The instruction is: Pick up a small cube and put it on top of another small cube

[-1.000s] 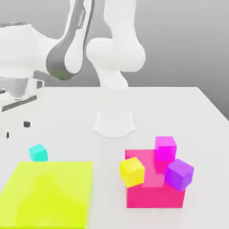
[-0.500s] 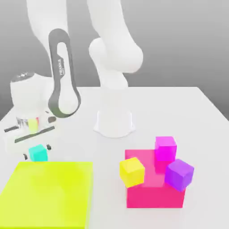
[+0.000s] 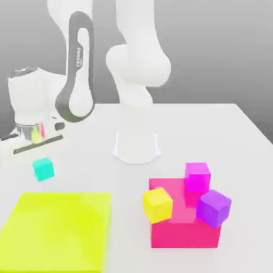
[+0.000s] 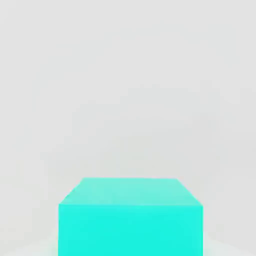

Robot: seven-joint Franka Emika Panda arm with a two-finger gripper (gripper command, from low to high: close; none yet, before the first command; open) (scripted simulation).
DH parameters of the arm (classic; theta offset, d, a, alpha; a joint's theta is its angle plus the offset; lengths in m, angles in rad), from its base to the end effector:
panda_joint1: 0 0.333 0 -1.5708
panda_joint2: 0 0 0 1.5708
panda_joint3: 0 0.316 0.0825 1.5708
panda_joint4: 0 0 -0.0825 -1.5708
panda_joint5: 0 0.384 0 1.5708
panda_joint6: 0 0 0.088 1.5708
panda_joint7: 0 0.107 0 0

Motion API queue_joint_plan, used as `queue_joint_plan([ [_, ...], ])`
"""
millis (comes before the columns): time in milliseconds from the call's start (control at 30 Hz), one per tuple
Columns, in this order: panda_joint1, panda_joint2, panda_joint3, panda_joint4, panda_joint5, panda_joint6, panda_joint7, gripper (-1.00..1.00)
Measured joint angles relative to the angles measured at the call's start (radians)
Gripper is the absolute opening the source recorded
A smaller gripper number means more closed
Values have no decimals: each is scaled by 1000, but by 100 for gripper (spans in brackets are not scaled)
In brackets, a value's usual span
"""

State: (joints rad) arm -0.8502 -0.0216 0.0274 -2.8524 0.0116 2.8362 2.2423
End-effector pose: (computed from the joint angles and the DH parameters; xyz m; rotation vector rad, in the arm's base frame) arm 0.2445 -0.2645 0.2038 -0.1026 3.1342 -0.0034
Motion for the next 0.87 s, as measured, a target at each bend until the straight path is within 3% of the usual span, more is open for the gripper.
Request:
queue_joint_plan([
  [167,258,-51,120,87,28,-130,-163,-100],
  [567,665,-150,415,275,107,-409,-538,-100],
  [733,730,-34,488,289,29,-320,-544,-100],
  [767,732,-6,489,282,10,-289,-531,100],
  [867,732,-6,489,282,10,-289,-531,100],
])
